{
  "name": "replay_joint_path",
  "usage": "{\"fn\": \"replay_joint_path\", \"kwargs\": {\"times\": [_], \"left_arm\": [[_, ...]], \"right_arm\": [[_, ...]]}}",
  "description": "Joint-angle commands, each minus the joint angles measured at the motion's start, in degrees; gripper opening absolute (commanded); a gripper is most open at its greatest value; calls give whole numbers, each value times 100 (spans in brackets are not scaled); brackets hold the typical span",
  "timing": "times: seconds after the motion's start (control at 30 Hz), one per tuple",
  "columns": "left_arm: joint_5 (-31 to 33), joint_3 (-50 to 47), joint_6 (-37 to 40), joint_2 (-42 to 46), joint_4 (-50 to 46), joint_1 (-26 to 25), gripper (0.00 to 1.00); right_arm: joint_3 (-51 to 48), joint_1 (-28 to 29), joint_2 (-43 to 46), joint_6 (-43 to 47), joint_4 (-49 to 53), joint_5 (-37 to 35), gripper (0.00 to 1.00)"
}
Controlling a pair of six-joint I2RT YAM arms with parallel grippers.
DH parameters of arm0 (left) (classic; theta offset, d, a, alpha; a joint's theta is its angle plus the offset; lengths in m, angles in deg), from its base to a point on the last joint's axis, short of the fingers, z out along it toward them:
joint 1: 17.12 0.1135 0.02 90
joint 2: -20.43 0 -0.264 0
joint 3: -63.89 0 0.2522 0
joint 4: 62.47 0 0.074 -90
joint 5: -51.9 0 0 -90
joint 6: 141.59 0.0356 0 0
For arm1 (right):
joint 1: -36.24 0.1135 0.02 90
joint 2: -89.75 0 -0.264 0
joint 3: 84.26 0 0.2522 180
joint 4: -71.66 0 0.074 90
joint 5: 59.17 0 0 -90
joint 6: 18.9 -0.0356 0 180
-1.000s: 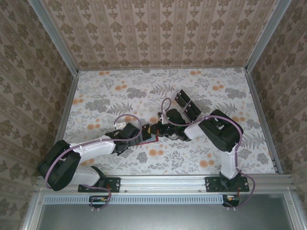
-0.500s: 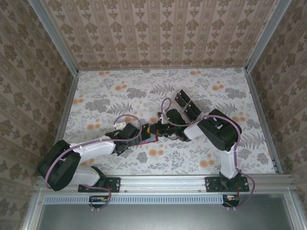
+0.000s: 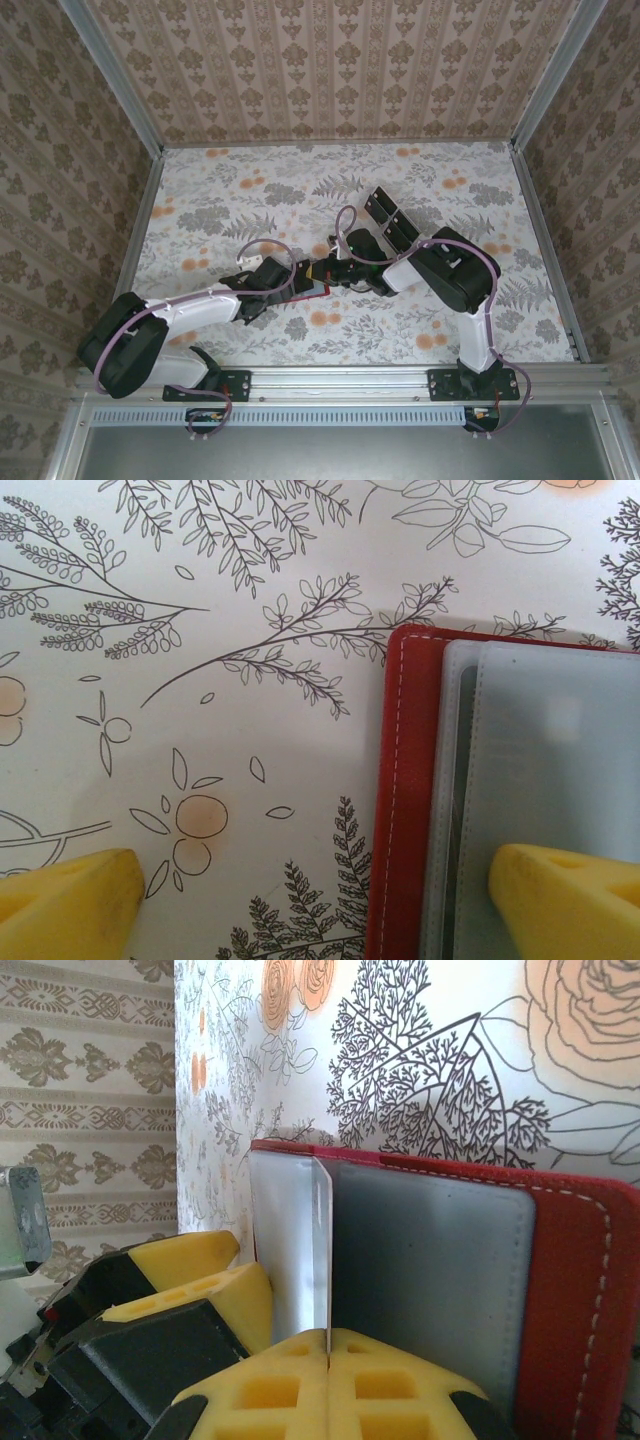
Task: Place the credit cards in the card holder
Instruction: Insert the credit card into the card slot.
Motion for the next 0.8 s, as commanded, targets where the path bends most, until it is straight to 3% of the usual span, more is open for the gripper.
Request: {"fn": "replay_joint_path", "kwargs": {"times": [0.0, 0.77], "left_arm": [[-150, -389, -78, -323, -847, -7, 99], [-152, -397, -87, -315, -856, -15, 100]], "right_arm": [[-25, 56, -165, -52, -55, 260, 0], [-407, 43, -15, -188, -32, 7, 0]]}}
